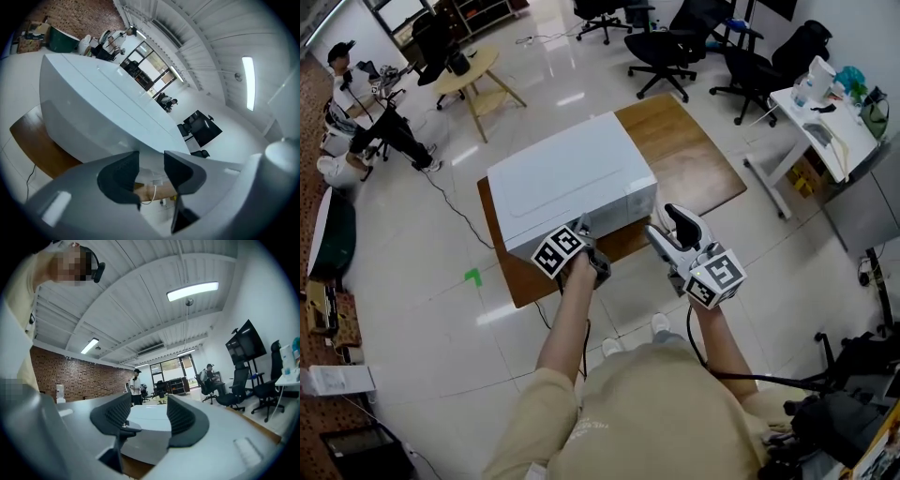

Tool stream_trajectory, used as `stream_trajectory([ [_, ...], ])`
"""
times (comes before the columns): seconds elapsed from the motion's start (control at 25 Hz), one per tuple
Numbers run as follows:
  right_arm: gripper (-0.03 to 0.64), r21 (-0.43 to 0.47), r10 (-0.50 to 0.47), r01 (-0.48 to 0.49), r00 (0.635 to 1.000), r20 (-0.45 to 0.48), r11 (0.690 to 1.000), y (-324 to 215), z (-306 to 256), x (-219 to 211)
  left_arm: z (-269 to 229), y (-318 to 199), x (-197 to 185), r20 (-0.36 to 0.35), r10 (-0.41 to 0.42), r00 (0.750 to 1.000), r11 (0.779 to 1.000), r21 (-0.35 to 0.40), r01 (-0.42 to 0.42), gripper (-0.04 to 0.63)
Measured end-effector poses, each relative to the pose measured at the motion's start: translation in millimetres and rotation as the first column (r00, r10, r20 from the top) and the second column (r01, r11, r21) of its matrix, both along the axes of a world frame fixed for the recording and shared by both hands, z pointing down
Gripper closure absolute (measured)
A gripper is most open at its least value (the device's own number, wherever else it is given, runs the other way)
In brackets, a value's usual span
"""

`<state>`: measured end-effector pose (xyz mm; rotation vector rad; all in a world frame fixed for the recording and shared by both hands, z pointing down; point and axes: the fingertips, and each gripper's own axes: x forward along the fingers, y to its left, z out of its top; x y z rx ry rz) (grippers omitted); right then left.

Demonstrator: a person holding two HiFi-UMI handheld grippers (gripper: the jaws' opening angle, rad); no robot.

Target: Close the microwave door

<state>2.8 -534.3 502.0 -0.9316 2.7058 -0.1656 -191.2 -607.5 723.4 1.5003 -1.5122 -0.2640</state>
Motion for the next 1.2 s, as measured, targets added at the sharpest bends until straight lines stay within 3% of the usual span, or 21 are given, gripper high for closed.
stream_trajectory([
  [0.2, 0.388, -0.034, 0.037, -0.036, 0.999, 0.017, 0.999, -23, 12, 17, -3, -12, 6, 0.042, -0.019, 0.999, 1.0, 0.023, 0.018, 0.423],
  [0.32, 0.388, -0.032, 0.025, -0.025, 0.999, 0.023, 0.999, -25, 8, 17, -1, -12, 10, 0.017, -0.007, 1.0, 1.0, 0.019, 0.007, 0.424],
  [0.4, 0.388, -0.017, 0.006, -0.005, 1.0, 0.023, 1.0, -17, 5, 10, 3, -4, 12, 0.006, 0.017, 1.0, 0.999, 0.03, -0.017, 0.43],
  [0.56, 0.388, 0.006, -0.025, 0.025, 1.0, 0.018, 1.0, 4, 2, -5, 11, 12, 13, 0.062, 0.119, 0.991, 0.991, 0.061, -0.123, 0.48],
  [0.68, 0.388, 0.023, -0.048, 0.047, 0.999, 0.021, 0.999, 25, 2, -13, -8, 33, 14, 0.08, 0.181, 0.98, 0.971, 0.144, -0.191, 0.406],
  [0.8, 0.388, 0.044, -0.073, 0.072, 0.997, 0.024, 0.996, 42, -2, -26, -55, 56, -2, 0.204, 0.171, 0.964, 0.942, 0.254, -0.221, 0.39],
  [0.88, 0.388, 0.051, -0.08, 0.079, 0.996, 0.024, 0.996, 50, -2, -35, -92, 72, -19, 0.341, 0.129, 0.931, 0.916, 0.32, -0.244, 0.39],
  [0.92, 0.388, 0.057, -0.086, 0.084, 0.996, 0.021, 0.995, 54, -2, -39, -115, 81, -26, 0.418, 0.096, 0.903, 0.897, 0.357, -0.26, 0.39],
  [1.04, 0.388, 0.1, -0.111, 0.113, 0.993, -0.026, 0.989, 67, -4, -55, -177, 113, -44, 0.622, -0.04, 0.782, 0.834, 0.452, -0.317, 0.377],
  [1.12, 0.388, 0.135, -0.109, 0.117, 0.992, -0.068, 0.984, 80, 2, -68, -197, 143, -56, 0.693, -0.135, 0.708, 0.801, 0.497, -0.334, 0.369],
  [1.2, 0.388, 0.159, -0.11, 0.122, 0.99, -0.084, 0.98, 92, 2, -80, -208, 171, -69, 0.713, -0.215, 0.668, 0.782, 0.535, -0.319, 0.344],
])
